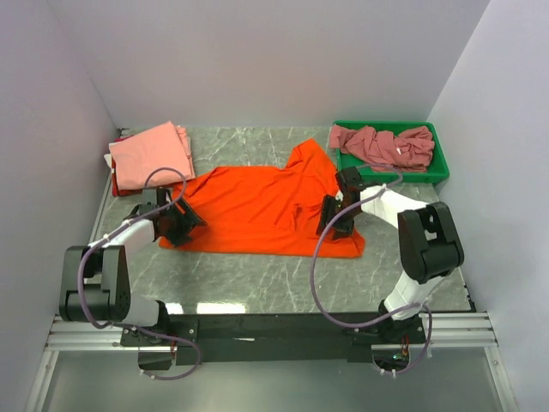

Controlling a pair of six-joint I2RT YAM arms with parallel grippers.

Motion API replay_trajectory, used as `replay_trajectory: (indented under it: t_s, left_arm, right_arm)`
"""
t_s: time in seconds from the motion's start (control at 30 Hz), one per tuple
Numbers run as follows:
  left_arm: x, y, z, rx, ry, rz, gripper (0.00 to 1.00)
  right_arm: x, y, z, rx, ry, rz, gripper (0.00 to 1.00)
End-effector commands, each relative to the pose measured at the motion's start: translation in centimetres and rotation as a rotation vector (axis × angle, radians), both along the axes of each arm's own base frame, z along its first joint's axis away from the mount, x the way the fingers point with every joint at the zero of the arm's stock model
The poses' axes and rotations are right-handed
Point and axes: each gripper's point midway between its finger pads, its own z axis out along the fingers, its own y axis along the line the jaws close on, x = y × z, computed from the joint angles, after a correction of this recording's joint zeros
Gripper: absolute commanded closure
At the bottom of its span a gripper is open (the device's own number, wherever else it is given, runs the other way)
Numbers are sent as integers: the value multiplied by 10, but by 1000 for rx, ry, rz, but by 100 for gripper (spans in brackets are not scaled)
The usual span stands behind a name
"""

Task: Fold and stack the t-shirts
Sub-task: Fold the tshirt

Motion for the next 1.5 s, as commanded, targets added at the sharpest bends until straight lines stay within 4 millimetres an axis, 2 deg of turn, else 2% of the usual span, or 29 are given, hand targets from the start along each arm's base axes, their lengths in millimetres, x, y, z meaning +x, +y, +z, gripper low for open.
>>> replay_trajectory:
  t_s: [0.0, 0.1, 0.17, 0.2, 0.3, 0.4, 0.43, 0.5, 0.53, 0.57, 0.67, 0.7, 0.8, 0.87, 1.0, 1.1, 1.17, 1.2, 1.33, 1.47]
  left_arm:
    - [-41, 3, -19, 3, 135, 56, 24]
    - [-59, -2, -14, -28, 154, 59, 25]
    - [-59, 1, -5, -12, 140, 69, 24]
    - [-63, 3, 5, -3, 130, 72, 24]
    - [-51, 2, 36, -20, 39, 86, 23]
    - [-39, -1, 61, -33, -17, 76, 23]
    - [-31, 0, 73, -31, -48, 66, 23]
    - [-22, 2, 80, -5, -80, 47, 23]
    - [-17, 2, 83, 1, -98, 33, 23]
    - [-9, 2, 89, 8, -130, 23, 23]
    - [8, -2, 88, 8, -179, -37, 23]
    - [10, -5, 75, -7, -145, -53, 23]
    - [16, -18, 53, -79, -112, -94, 24]
    - [14, -21, 40, -100, -88, -91, 24]
    - [14, -19, 23, -93, -58, -84, 24]
    - [2, -17, 11, -78, -23, -76, 24]
    - [-9, -12, 2, -55, 16, -59, 24]
    - [-12, -9, 1, -34, 21, -49, 23]
    - [-42, -1, -10, 3, 92, -21, 23]
    - [-61, 2, -10, 8, 120, 8, 22]
  right_arm:
    - [-47, -17, -13, -22, 140, -65, 36]
    - [-64, -15, -10, 10, 157, -88, 36]
    - [-73, -17, -7, 13, 155, -98, 36]
    - [-75, -17, -6, 16, 152, -104, 36]
    - [-78, -16, 2, 30, 132, -100, 36]
    - [-70, -14, 21, 44, 82, -88, 36]
    - [-58, -11, 36, 51, 32, -81, 36]
    - [-49, -12, 51, 37, -7, -66, 36]
    - [-36, -7, 67, 52, -57, -55, 36]
    - [-31, -3, 74, 66, -76, -47, 36]
    - [-12, 8, 83, 93, -121, -21, 36]
    - [-9, 13, 77, 110, -101, -8, 36]
    - [1, 26, 64, 162, -92, 4, 39]
    - [4, 29, 48, 165, -66, 8, 40]
    - [-6, 28, 23, 153, -11, 5, 41]
    - [-28, 22, 3, 138, 45, 0, 41]
    - [-36, 18, -3, 126, 61, -14, 41]
    - [-47, 14, -8, 117, 85, -19, 41]
    - [-68, 6, -16, 97, 122, -50, 41]
    - [-86, 0, -18, 87, 152, -79, 41]
